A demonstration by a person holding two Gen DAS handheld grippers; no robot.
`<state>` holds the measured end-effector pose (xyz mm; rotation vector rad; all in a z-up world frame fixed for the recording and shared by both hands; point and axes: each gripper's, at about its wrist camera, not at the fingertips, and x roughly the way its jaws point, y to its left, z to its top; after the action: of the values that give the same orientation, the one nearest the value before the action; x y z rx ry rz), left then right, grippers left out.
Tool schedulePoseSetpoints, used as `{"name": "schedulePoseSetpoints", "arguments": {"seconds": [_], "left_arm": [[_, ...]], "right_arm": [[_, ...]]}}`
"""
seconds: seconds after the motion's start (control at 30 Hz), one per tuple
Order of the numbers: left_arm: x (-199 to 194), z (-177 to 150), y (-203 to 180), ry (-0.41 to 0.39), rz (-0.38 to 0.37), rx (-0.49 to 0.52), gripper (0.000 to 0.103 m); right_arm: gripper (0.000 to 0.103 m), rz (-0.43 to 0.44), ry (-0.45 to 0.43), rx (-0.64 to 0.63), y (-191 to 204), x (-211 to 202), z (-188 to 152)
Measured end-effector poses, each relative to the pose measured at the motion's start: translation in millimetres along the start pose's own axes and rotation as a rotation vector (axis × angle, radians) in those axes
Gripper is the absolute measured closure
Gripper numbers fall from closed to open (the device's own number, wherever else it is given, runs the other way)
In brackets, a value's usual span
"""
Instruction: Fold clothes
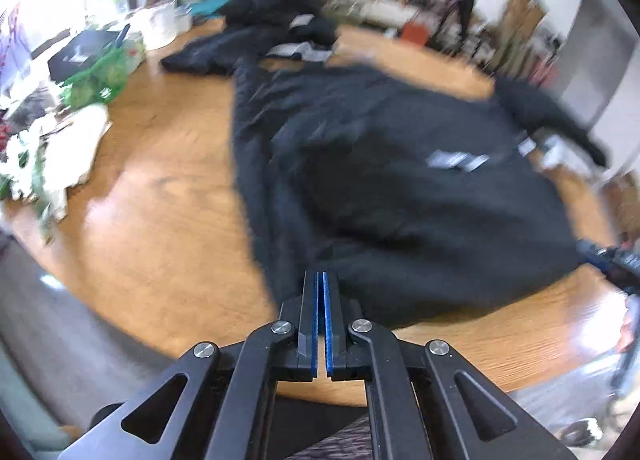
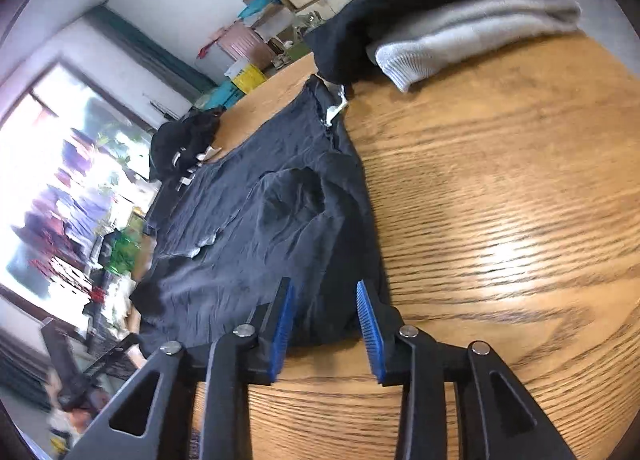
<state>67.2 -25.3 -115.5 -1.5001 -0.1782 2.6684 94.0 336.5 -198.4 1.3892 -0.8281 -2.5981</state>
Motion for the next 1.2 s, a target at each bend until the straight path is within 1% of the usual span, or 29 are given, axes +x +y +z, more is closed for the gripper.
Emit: {"name": "schedulePoseSetpoints", "arguments": {"seconds": [0.03,0.07,0.13,0.17,0.2,0.23,0.27,0.3,0.33,0.43,0.47,0.5,0.57,0.67,0.7,0.77,0.9,1.0,1.07,1.1,1.17,1.2], "left_arm": [[-1.9,-0.9,6.7,-0.007,-0.019,-0.038,0.099],[-5.9,-1.2,13.8,-0.019,-0.048,-0.085,0.099],[-13.6,-3.6,28.5,-0.043,-0.108,-0.192,0.098],[-17.1,-6.8,36.6,-0.057,-0.138,-0.259,0.092],[-20.5,-10.1,44.8,-0.070,-0.168,-0.326,0.075],[-21.8,-12.6,49.7,-0.076,-0.194,-0.375,0.061],[-21.7,-14.6,52.8,-0.078,-0.218,-0.414,0.037],[-21.6,-16.6,55.9,-0.080,-0.243,-0.452,0.033],[-20.9,-18.4,56.5,-0.076,-0.271,-0.478,0.033],[-14.3,-22.7,52.4,-0.065,-0.355,-0.557,0.033],[-11.3,-23.5,50.5,-0.063,-0.370,-0.580,0.033],[-8.6,-24.7,47.6,-0.056,-0.368,-0.604,0.033],[-3.1,-28.2,40.4,-0.039,-0.347,-0.661,0.033],[0.4,-38.4,35.9,-0.028,-0.360,-0.731,0.033],[1.4,-38.7,33.1,-0.026,-0.368,-0.733,0.033],[1.5,-38.2,27.3,-0.023,-0.383,-0.719,0.033],[1.2,-34.9,19.9,-0.011,-0.387,-0.682,0.033],[-7.6,-33.2,18.4,-0.040,-0.389,-0.649,0.033],[-13.3,-25.2,11.2,-0.062,-0.403,-0.588,0.033],[-14.6,-16.9,3.3,-0.063,-0.429,-0.542,0.033],[-14.2,2.6,-16.3,-0.050,-0.494,-0.447,0.033],[-10.4,14.1,-29.4,-0.031,-0.508,-0.401,0.033]], "right_arm": [[0.068,-0.020,0.004,0.015,-5.3,1.9,0.8],[0.065,-0.019,0.008,0.040,-10.4,0.0,1.4],[0.064,0.028,0.000,0.090,-14.9,-7.7,0.6],[0.063,0.053,-0.008,0.105,-14.8,-11.8,-1.8],[0.062,0.075,-0.013,0.118,-13.8,-16.3,-4.8],[0.061,0.085,-0.017,0.127,-13.2,-19.3,-7.7],[0.060,0.082,-0.022,0.135,-12.5,-21.2,-11.0],[0.058,0.077,-0.028,0.146,-11.6,-23.2,-14.7],[0.057,0.079,-0.032,0.163,-11.6,-23.8,-17.8],[0.056,0.126,-0.058,0.267,-11.8,-20.1,-29.2],[0.056,0.134,-0.071,0.294,-10.7,-17.2,-31.8],[0.054,0.136,-0.082,0.309,-8.7,-14.7,-33.3],[0.046,0.146,-0.083,0.337,-4.4,-7.4,-35.5],[0.045,0.190,-0.034,0.406,-1.1,11.8,-38.0],[0.043,0.198,-0.023,0.425,-1.0,17.0,-39.4],[0.044,0.200,-0.022,0.438,-0.1,22.8,-40.1],[0.041,0.192,-0.025,0.432,3.9,30.1,-32.4],[0.043,0.181,-0.038,0.455,1.9,33.3,-27.6],[0.043,0.176,-0.051,0.476,-0.9,33.2,-26.5],[0.043,0.174,-0.060,0.479,-1.5,33.1,-25.3],[0.043,0.160,-0.071,0.475,0.1,34.0,-21.9],[0.043,0.152,-0.076,0.473,1.2,34.7,-20.7]]}}
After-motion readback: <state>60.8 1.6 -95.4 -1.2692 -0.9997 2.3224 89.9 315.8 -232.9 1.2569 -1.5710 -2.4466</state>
